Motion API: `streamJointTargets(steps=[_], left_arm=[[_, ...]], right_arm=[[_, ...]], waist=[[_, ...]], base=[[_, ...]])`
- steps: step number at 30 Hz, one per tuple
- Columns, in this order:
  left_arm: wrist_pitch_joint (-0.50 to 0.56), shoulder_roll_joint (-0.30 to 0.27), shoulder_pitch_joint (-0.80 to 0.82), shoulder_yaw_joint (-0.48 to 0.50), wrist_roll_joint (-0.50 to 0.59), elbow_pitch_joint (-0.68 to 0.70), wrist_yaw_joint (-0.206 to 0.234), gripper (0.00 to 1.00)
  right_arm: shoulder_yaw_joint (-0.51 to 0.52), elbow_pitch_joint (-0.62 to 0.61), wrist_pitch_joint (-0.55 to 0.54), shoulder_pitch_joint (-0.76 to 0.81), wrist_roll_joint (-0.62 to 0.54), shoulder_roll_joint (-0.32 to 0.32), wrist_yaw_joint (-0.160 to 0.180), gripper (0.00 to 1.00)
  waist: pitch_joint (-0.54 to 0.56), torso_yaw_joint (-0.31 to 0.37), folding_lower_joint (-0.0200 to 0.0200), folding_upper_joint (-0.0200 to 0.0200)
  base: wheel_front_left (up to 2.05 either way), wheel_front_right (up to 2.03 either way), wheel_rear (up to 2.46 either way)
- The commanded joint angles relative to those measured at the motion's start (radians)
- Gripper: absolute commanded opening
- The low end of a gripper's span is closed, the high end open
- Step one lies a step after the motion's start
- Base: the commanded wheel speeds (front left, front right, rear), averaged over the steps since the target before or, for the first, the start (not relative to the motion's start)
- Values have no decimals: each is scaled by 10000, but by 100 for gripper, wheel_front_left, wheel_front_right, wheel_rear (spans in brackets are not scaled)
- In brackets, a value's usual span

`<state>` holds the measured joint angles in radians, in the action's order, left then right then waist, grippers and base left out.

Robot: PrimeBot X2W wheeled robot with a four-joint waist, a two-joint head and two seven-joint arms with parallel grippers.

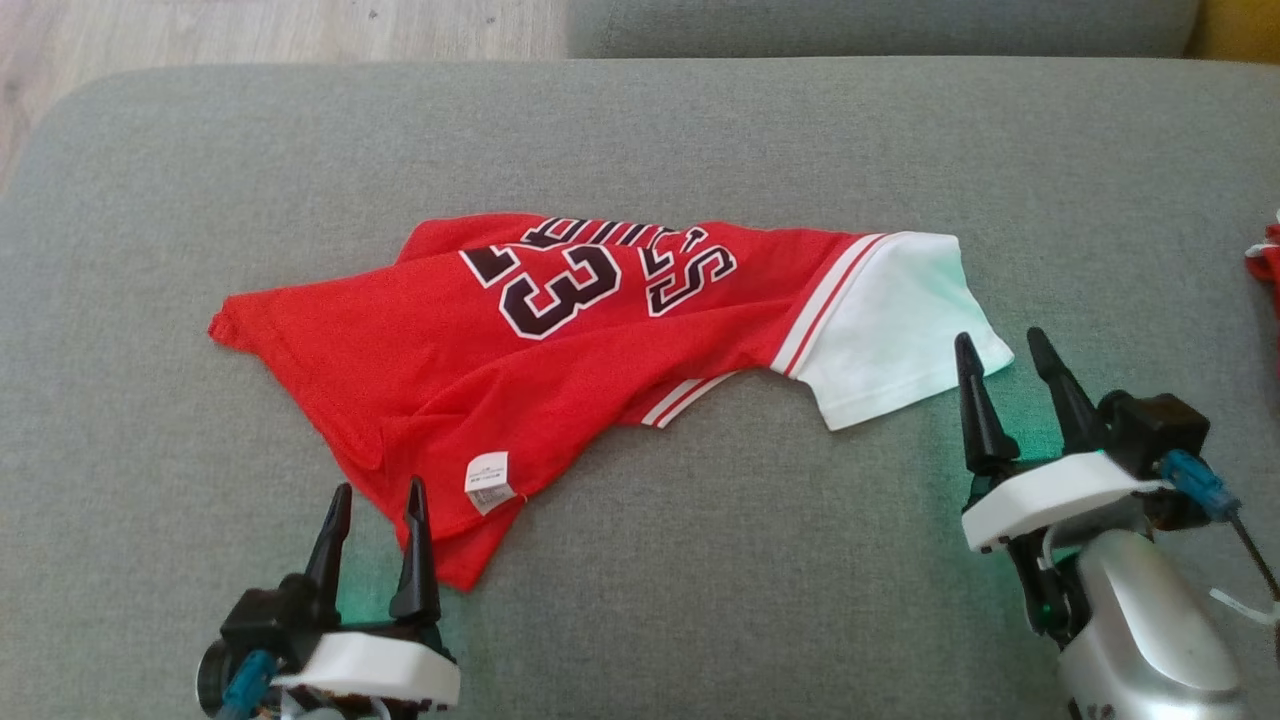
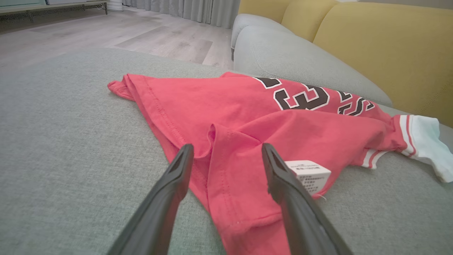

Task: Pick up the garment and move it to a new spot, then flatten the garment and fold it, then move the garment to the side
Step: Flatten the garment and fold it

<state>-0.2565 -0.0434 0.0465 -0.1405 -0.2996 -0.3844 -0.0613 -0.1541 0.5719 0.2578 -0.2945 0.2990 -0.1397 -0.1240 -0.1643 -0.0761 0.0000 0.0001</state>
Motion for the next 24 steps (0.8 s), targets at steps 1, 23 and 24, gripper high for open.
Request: streamJointTargets(steps=[1,23,24], left_arm=[[-53,-68,325,217,-18,306,78,100],[-53,-68,-167,353,235,143,140,100],[-53,-68,-177,351,228,132,129,100]], right_arm=[[-99,-434,40,62,-71,68,-67,100],[-7,-1196,40,1259,-825,556,-67,100],[-24,-1180,40,1275,-819,566,-67,100]], waist=[[17,9,0,-1],[986,70,0,-1],[1006,72,0,-1]], base=[[0,0,0],[0,0,0],[0,0,0]])
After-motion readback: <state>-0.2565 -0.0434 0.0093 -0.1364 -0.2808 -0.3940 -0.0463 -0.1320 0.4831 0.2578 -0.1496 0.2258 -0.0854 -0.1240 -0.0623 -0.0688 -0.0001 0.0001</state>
